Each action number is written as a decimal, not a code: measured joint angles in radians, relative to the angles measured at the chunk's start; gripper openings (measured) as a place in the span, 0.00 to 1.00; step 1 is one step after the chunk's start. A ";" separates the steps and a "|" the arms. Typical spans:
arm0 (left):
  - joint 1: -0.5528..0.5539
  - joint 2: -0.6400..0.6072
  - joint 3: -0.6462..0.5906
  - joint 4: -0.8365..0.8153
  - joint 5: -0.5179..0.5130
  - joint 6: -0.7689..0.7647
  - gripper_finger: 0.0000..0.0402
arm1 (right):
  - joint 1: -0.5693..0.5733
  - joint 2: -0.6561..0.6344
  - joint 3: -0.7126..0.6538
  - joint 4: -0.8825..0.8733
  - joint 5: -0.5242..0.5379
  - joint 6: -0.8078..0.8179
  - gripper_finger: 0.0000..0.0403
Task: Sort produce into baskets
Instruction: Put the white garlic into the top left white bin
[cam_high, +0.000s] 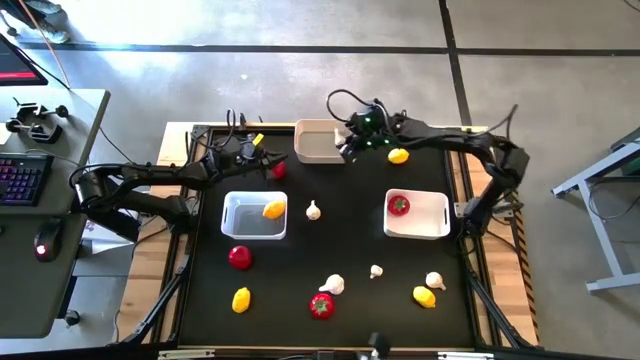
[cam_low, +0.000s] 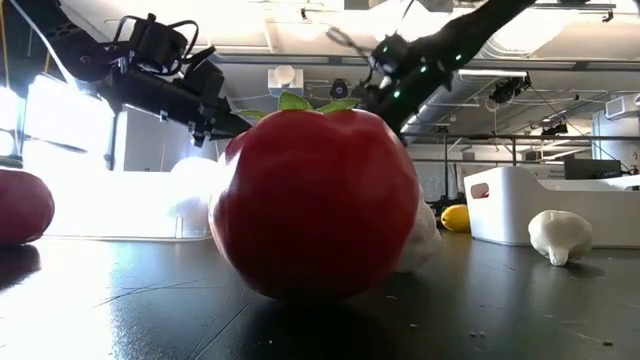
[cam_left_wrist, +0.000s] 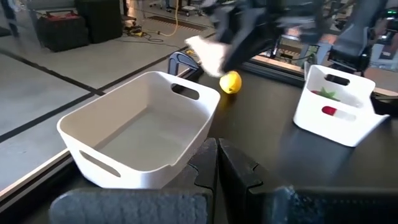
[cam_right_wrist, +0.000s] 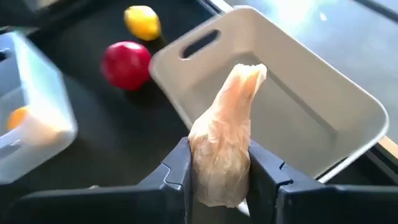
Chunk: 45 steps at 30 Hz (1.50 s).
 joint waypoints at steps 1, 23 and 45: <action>0.000 0.000 0.000 0.000 0.004 0.000 0.00 | -0.005 0.024 0.025 -0.022 0.002 0.001 0.20; 0.000 0.000 0.000 -0.001 0.007 0.033 0.00 | -0.077 0.582 0.764 -0.687 0.113 -0.112 0.20; 0.000 0.000 0.000 -0.005 0.006 0.034 0.00 | -0.036 0.606 0.839 -0.737 0.192 -0.161 0.57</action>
